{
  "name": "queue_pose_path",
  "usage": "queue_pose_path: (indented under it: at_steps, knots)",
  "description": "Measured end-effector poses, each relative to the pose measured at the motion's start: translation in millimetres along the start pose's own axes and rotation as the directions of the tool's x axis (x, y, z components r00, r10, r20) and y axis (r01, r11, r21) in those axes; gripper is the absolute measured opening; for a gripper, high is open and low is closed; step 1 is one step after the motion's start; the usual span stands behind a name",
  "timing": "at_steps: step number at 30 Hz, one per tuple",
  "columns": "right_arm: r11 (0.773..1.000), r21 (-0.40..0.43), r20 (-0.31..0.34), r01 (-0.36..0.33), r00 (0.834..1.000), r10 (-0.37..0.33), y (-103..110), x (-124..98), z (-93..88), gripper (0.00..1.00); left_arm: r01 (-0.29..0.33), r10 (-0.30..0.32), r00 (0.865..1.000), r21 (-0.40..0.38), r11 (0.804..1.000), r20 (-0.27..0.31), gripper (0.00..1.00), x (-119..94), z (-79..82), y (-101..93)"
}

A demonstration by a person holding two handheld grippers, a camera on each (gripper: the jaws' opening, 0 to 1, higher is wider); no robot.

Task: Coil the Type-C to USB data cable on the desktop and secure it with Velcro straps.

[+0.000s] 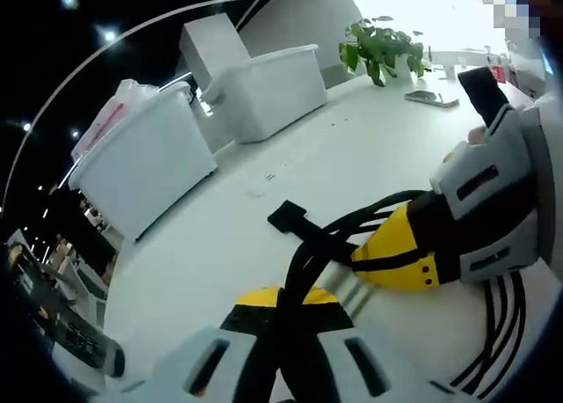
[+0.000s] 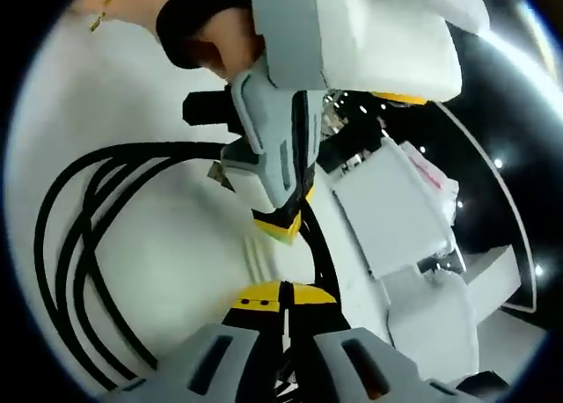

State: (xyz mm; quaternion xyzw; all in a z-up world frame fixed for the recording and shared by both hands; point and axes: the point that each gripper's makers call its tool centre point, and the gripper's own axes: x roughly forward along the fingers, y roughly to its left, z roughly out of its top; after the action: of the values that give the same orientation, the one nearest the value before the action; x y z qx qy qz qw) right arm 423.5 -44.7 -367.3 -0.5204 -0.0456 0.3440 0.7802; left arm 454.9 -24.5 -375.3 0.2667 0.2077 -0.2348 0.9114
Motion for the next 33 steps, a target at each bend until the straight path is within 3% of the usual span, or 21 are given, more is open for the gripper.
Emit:
queue_pose_path:
  at_steps: [5, 8, 14, 22, 29, 33]
  knots:
    - [1.0, 0.004, 0.042, 0.001, 0.999, -0.001, -1.0, -18.8, 11.9, 0.01, 0.008, -0.008, 1.0, -0.009, 1.0, -0.01, 0.05, -3.9, -1.9, -1.3]
    - [1.0, -0.001, 0.068, 0.006, 0.998, -0.006, -0.5, -37.6, 17.3, 0.01, 0.027, -0.027, 0.999, -0.017, 0.999, -0.02, 0.05, -14.8, -7.0, -11.6]
    - [0.999, 0.021, 0.117, -0.028, 0.993, 0.026, 18.7, -95.0, 31.2, 0.01, 0.109, -0.11, 0.994, -0.04, 0.993, -0.02, 0.05, -51.9, -12.8, -52.2]
    - [0.993, 0.088, 0.139, -0.083, 0.988, 0.07, 46.6, -151.2, 39.0, 0.01, 0.195, -0.195, 0.98, -0.009, 0.981, -0.035, 0.05, -91.2, -15.0, -110.0]
    - [0.989, 0.117, 0.132, -0.088, 0.989, 0.072, 50.7, -162.1, 37.3, 0.01, 0.204, -0.204, 0.978, -0.004, 0.979, -0.049, 0.05, -102.2, -12.7, -132.8]
    - [0.981, 0.168, 0.142, -0.098, 0.987, 0.074, 47.5, -162.2, 35.4, 0.01, 0.193, -0.192, 0.981, 0.099, 0.976, -0.024, 0.05, -103.0, -9.2, -135.6]
